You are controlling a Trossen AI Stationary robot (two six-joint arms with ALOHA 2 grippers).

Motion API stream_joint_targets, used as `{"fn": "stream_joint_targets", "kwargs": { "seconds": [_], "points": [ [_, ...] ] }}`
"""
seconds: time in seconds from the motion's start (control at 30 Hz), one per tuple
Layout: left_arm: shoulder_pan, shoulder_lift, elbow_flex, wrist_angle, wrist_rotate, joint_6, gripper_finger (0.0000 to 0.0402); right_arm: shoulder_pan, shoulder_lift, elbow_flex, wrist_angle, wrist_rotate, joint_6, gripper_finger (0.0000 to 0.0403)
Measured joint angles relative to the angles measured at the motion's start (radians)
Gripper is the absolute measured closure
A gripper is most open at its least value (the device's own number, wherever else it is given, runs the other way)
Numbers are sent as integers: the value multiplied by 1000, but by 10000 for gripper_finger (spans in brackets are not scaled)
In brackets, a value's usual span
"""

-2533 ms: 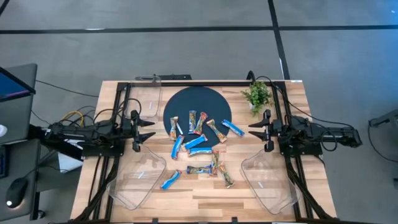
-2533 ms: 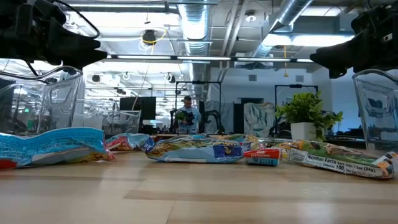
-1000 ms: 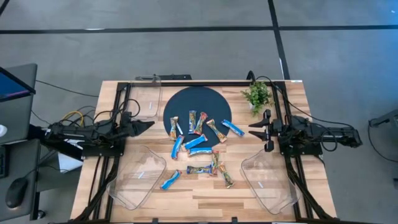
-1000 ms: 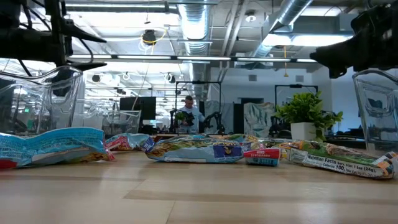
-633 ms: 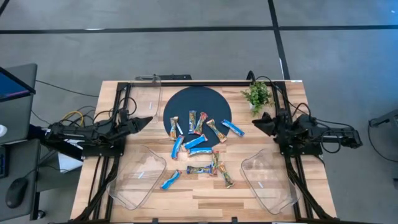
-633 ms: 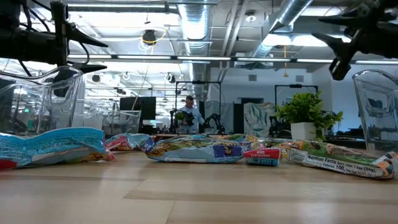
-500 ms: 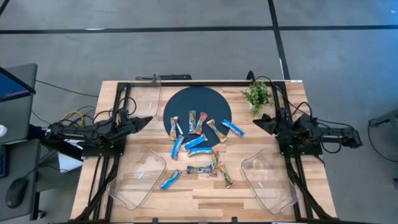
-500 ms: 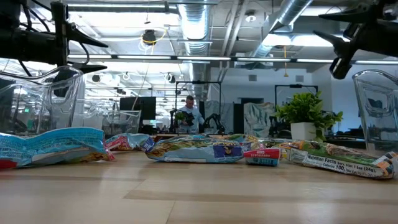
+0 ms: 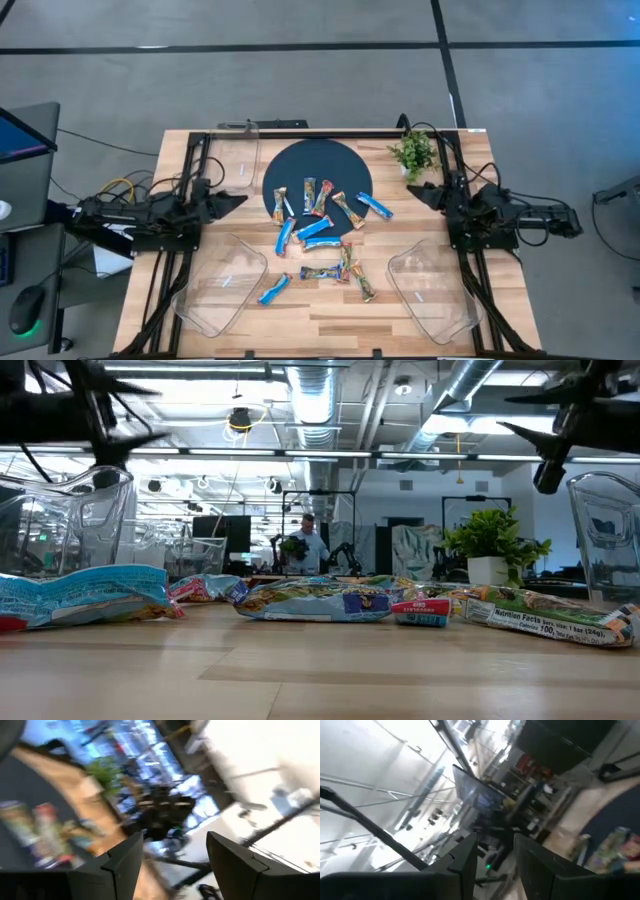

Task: Pick and place Granola Bars by type
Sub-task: Put the blue granola bar into the top transparent bin

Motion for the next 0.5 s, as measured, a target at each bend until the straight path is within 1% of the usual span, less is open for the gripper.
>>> {"fn": "stream_joint_targets", "kwargs": {
  "seconds": [0.1, 0.17, 0.23, 0.3, 0.4, 0.5],
  "points": [
    [0, 0, 1, 57, -21, 60, 188, -1, 0, 0, -18, 44, 2, 282],
    [0, 0, 1, 59, -65, 61, 188, -1, 1, 0, -12, 64, 2, 282],
    [1, 0, 1, 64, -77, 46, 188, -1, 1, 0, 28, 64, 1, 282],
    [1, 0, 2, 85, -48, 40, 188, 1, 0, 4, 75, 53, -20, 282],
    [1, 23, 5, 166, -10, 46, 188, 16, 1, 29, 135, 49, -102, 282],
    [1, 79, 55, 189, 2, 122, 188, 30, 26, 58, 214, 65, -199, 282]
  ]
}}
